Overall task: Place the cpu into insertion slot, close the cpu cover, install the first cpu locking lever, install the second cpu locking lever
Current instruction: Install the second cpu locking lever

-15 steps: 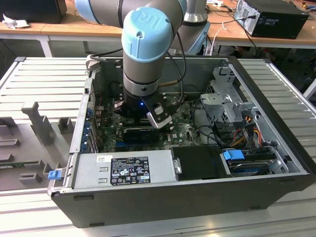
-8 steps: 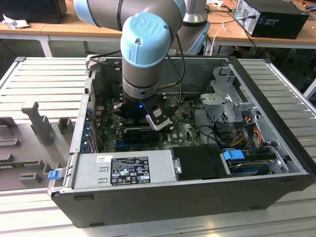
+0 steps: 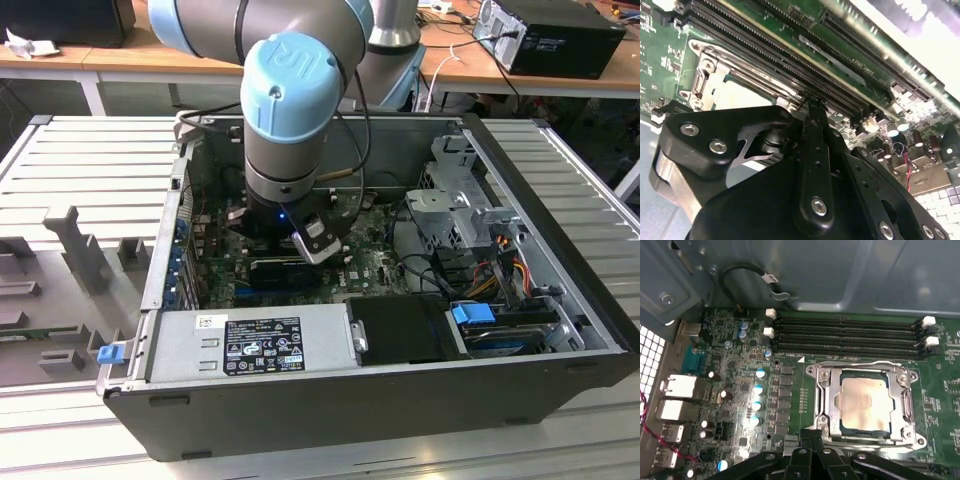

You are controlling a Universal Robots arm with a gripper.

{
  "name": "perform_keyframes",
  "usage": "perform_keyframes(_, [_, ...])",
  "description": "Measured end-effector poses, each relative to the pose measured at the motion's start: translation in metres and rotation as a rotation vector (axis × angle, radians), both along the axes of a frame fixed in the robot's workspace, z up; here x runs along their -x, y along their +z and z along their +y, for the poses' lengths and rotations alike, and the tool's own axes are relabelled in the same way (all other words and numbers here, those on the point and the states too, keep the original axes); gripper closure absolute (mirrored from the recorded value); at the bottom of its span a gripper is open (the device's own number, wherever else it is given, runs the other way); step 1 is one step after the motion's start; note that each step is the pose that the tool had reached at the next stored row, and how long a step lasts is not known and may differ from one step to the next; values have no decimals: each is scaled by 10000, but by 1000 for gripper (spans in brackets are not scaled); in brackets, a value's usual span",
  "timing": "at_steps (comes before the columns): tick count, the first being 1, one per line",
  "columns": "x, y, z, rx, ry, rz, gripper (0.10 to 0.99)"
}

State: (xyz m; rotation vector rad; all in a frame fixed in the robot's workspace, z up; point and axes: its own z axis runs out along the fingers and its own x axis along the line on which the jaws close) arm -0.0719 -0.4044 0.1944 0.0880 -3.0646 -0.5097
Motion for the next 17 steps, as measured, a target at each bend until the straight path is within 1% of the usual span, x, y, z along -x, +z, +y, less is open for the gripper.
perform_keyframes(4, [27, -8, 9, -22, 1, 3, 980])
perform_keyframes(5, [28, 9, 8, -26, 2, 1, 980])
perform_keyframes(6, [28, 36, 9, -31, 1, 0, 980])
perform_keyframes(7, [28, 86, 9, -27, 0, 1, 980])
perform_keyframes(10, [29, 192, 9, -26, 0, 3, 980])
perform_keyframes(11, [29, 211, 9, -27, 0, 2, 980])
perform_keyframes(13, [29, 308, 9, -26, 0, 2, 980])
perform_keyframes(14, [29, 327, 9, -27, 0, 1, 980])
perform_keyframes(17, [29, 327, 9, -29, 0, 1, 980])
